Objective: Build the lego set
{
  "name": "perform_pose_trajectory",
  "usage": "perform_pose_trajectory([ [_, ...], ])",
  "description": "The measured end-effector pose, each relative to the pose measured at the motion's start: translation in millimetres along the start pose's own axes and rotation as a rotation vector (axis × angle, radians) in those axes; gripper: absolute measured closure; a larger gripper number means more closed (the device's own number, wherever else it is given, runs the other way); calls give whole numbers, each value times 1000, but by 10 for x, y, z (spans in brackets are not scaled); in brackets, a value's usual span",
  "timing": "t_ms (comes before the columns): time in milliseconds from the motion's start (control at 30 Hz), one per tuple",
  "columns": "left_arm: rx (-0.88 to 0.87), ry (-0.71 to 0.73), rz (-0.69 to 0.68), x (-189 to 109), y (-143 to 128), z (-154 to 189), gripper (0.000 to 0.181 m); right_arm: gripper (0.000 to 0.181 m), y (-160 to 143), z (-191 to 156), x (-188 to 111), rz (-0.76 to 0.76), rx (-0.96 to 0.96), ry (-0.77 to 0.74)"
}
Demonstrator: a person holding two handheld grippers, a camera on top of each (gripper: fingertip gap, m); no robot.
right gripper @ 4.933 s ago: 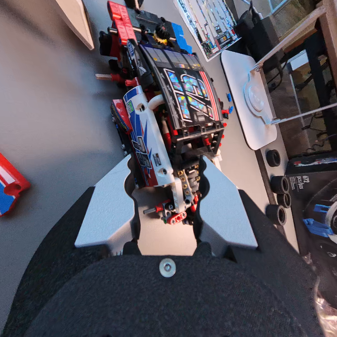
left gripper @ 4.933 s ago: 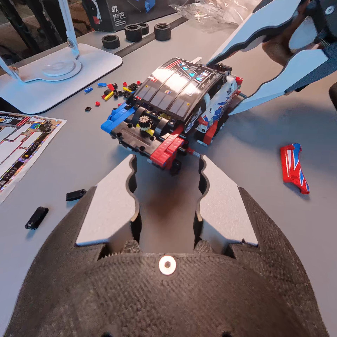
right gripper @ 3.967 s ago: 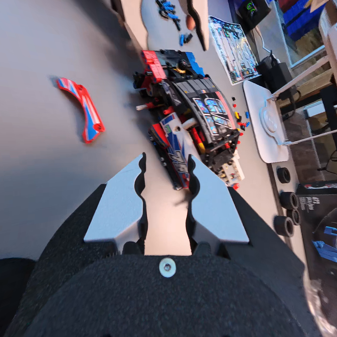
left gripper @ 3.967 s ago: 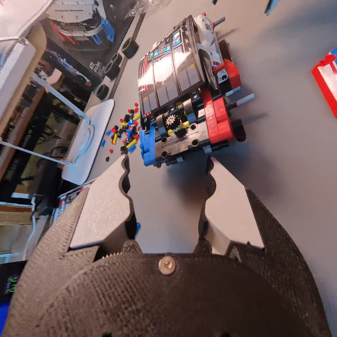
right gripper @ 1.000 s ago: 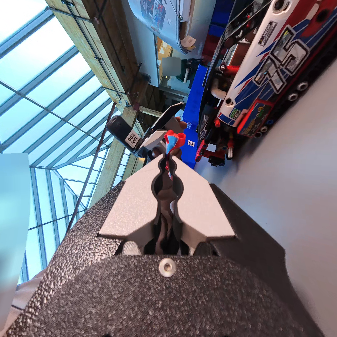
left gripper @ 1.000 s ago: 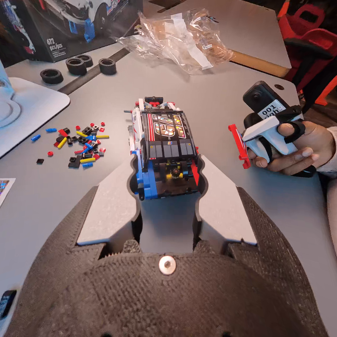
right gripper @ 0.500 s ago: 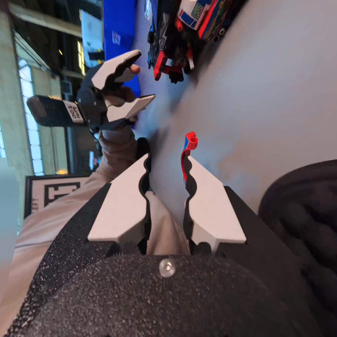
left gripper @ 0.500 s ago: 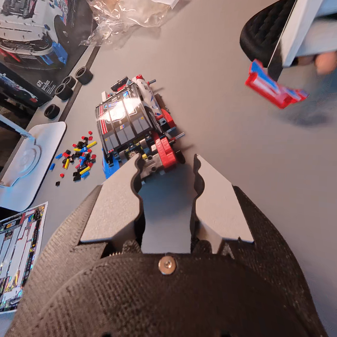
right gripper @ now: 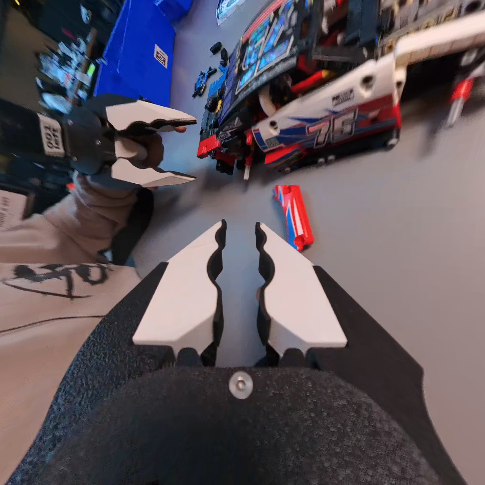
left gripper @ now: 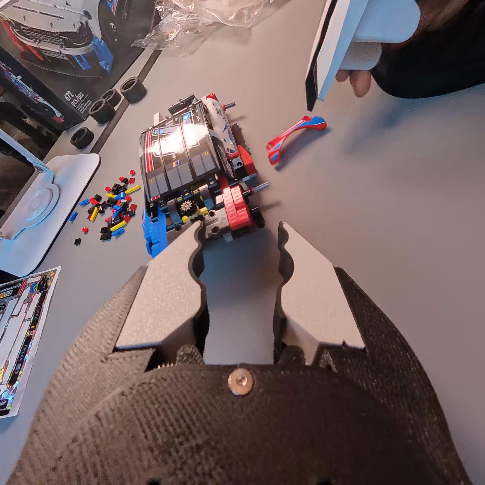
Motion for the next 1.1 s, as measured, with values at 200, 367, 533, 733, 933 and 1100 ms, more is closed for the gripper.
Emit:
perform_pose_trajectory([
  [200,-26,29,34,31,-29,-95,123,159,690,347,-87,60,-1099,-295],
  [367,-17,77,30,-3,-91,-175,120,152,603,382,282,-81,-1649,-258],
  [533,-6,90,30,-25,-111,-182,119,145,595,461,483,-249,-1870,-292],
  [733,31,81,22,-8,-125,-124,120,147,627,510,600,-375,-1912,-272],
  [933,113,117,33,-79,-125,-183,113,153,643,321,556,-533,-1773,-113],
  [1100,184,138,54,-97,-130,-214,99,155,691,39,373,-731,-1510,79],
])
Point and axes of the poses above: each gripper's, where its closed fingertips meet, x out along the fingers, y out of its top, z = x × y across the jaws, the point moved 1 cm from there along -x, back along the fingers, and after that the axes turned 4 degrees about z, right-handed, at the moved point
